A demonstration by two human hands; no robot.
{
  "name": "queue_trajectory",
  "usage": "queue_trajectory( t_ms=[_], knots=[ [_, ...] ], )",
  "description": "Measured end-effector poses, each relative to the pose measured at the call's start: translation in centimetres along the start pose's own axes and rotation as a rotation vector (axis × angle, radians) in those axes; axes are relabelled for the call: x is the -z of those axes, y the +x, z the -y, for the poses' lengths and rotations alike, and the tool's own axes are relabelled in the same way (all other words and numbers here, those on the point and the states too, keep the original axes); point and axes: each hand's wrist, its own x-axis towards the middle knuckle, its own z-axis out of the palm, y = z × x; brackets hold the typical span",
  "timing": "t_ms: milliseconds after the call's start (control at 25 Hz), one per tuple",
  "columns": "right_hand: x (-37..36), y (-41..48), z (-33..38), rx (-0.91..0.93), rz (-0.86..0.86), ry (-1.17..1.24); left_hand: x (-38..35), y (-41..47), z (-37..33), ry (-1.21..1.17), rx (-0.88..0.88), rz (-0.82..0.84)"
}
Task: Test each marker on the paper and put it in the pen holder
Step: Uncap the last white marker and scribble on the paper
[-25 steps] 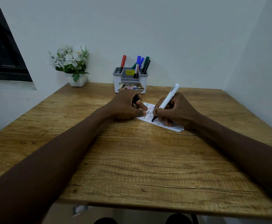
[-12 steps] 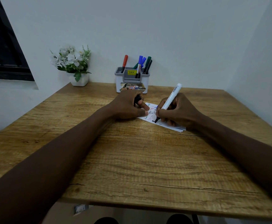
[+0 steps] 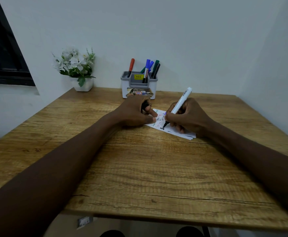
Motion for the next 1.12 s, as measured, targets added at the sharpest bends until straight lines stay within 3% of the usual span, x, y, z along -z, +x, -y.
queue_trajectory(
  t_ms=[760, 880, 1120],
  knots=[
    [-0.06, 0.27, 0.0, -0.034, -0.027, -0.087, -0.09, -0.07, -0.06, -0.024, 0.002, 0.005],
    [-0.06, 0.53, -0.14, -0.075, -0.118, -0.087, -0.18, 0.0, -0.1, -0.022, -0.006, 0.008],
    [-0.21, 0.56, -0.07, -0.084, -0.118, -0.095, -0.09, -0.21, -0.18, -0.028, -0.021, 0.004]
  ],
)
